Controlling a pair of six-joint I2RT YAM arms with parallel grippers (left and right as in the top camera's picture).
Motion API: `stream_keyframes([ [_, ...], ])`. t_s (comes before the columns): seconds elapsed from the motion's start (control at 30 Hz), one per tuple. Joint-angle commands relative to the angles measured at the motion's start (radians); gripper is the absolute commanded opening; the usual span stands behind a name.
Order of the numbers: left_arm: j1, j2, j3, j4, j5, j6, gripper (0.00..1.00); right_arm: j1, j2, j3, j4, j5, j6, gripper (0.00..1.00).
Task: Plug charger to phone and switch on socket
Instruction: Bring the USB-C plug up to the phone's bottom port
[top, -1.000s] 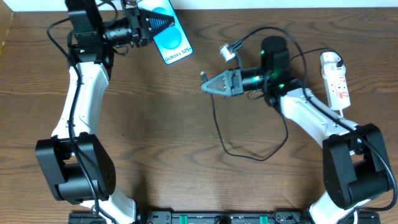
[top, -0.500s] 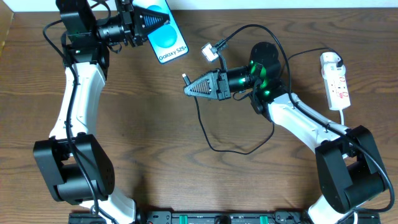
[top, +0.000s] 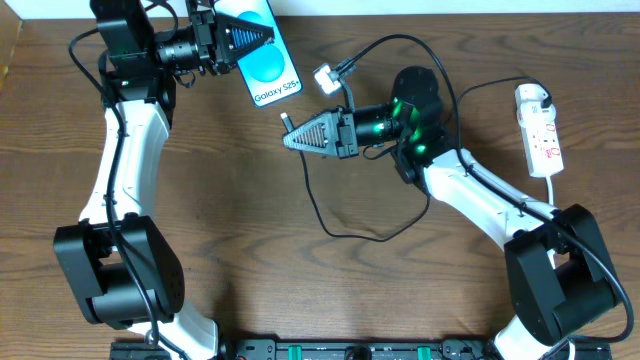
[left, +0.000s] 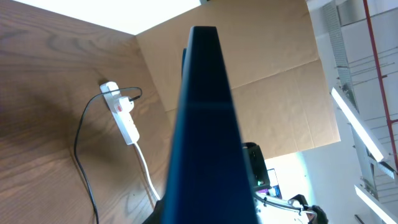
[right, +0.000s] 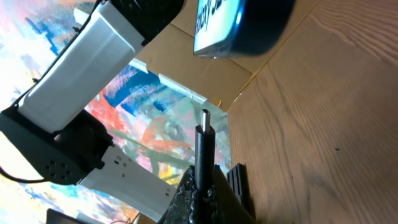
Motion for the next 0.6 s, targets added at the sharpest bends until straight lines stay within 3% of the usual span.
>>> stream_keyframes([
  [0.0, 0.001, -0.014, 0.021, 0.005, 0.012, 0.021, 0.08, 0.008, -0.019, 0.023, 0.005, 0.063, -0.013, 0.01],
  [0.57, -0.011, -0.014, 0.02, 0.005, -0.037, 0.029, 0.07, 0.008, -0.019, 0.023, 0.006, 0.129, -0.014, 0.01],
])
